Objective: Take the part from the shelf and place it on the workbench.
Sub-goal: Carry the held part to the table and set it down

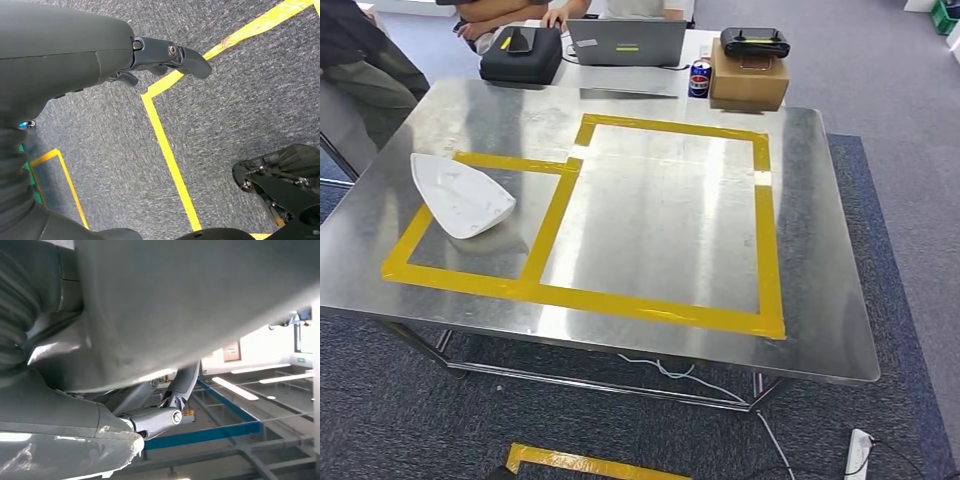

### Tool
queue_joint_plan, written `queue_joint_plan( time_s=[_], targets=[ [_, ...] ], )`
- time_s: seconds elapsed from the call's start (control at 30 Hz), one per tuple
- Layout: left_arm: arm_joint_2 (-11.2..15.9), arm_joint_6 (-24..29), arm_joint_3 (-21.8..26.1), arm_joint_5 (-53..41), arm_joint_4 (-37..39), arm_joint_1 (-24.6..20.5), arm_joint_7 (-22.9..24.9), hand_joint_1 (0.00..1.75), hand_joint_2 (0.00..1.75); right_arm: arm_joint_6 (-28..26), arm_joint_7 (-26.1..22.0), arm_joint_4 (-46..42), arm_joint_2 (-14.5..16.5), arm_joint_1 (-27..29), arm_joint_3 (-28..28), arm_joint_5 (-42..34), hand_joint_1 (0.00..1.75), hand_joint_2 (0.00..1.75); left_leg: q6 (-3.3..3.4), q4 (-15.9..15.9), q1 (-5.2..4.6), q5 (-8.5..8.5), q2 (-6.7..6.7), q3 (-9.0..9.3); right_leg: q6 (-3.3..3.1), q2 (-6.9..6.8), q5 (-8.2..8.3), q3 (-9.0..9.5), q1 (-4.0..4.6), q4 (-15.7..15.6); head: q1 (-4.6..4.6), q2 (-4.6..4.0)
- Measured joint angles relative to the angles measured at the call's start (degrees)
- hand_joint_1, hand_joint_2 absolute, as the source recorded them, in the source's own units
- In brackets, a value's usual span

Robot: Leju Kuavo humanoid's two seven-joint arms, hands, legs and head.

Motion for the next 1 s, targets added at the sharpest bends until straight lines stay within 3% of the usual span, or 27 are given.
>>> queue_joint_plan(
  time_s=[0.17, 0.37, 0.5, 0.7, 0.87, 1.0],
  targets=[
    [0.01, -0.03, 0.39, -0.25, 0.00, -0.09, 0.00, 0.00, 1.75, -0.25, 0.00, 0.82, -1.68, -3.45, 5.91, 0.54, 1.75, 1.75, -0.10, -0.02, 0.01, 0.09, 0.09, -0.12, -0.10, 0.14, 0.18, -0.14, -0.04, 0.05, 0.00, 0.00],
    [0.01, -0.31, 0.48, -1.64, 0.00, -0.93, -0.22, 0.00, 1.75, -2.16, 1.30, 4.57, -1.55, -16.12, 22.44, 7.22, 1.75, 1.75, -0.17, -0.03, -0.05, 0.35, 0.37, -0.29, -0.08, 0.54, 0.55, -0.40, -0.10, 0.03, -0.01, 0.00],
    [0.01, -0.45, 0.51, -2.08, 0.00, -1.23, -0.53, 0.00, 1.75, -2.52, 2.90, 7.61, 0.02, -23.73, 32.73, 9.09, 1.75, 1.75, -0.11, -0.03, -0.07, 0.62, 0.22, -0.47, -0.06, 0.28, 0.67, -0.52, -0.10, 0.02, -0.03, 0.00],
    [0.07, -0.98, 1.20, -1.92, 0.00, -1.21, -0.73, 0.00, 1.75, 0.09, 2.68, 9.61, 2.58, -31.66, 42.78, 10.72, 1.75, 1.75, -0.27, -0.03, -0.05, 0.98, -0.17, -1.08, -0.19, -0.13, 0.88, -1.02, -0.10, 0.06, -0.04, 0.00],
    [0.10, -1.38, 1.44, -2.31, 0.00, -1.22, 0.09, 0.00, 1.75, 1.40, 3.59, 11.43, 5.05, -36.99, 48.31, 11.46, 1.75, 1.75, -0.31, -0.03, -0.02, 1.09, -0.44, -1.21, -0.24, -0.35, 0.91, -1.10, -0.08, 0.07, -0.02, 0.00],
    [0.15, -1.90, 1.59, -2.70, 0.00, -1.50, 0.28, 0.00, 1.75, 1.68, 5.26, 15.13, 8.92, -42.09, 52.85, 13.18, 1.75, 1.75, -0.35, -0.04, -0.01, 1.11, -0.26, -1.27, -0.36, -0.23, 0.99, -1.18, -0.07, 0.07, -0.03, 0.00]
  ],
)
